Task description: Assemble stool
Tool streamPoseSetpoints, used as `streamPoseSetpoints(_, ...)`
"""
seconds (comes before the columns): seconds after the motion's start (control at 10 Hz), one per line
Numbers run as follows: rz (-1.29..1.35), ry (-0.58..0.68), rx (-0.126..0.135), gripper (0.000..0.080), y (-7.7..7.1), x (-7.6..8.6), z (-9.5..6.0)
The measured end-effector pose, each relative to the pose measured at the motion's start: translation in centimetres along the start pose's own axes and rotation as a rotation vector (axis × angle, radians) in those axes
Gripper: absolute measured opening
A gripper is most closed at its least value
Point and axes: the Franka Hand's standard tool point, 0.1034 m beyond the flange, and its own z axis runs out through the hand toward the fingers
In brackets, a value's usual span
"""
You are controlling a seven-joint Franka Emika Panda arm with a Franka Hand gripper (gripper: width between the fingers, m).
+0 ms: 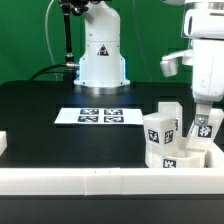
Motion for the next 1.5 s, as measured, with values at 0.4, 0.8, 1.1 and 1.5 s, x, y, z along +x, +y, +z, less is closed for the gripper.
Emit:
streamPoseSetpoints(0.4, 0.018, -0.001, 0.002, 0.0335, 0.00, -0.08, 0.09)
streamPoseSetpoints(0.8, 0.157, 0.000, 0.003, 0.0335, 0.00, -0.11, 0.11)
streamPoseSetpoints(1.1, 0.537, 0.002, 0.018, 0.0335, -0.29, -0.03, 0.22)
streamPoseSetpoints(1.5, 1.068, 0.035, 0.029, 0.0337, -0.62, 0.44, 0.37)
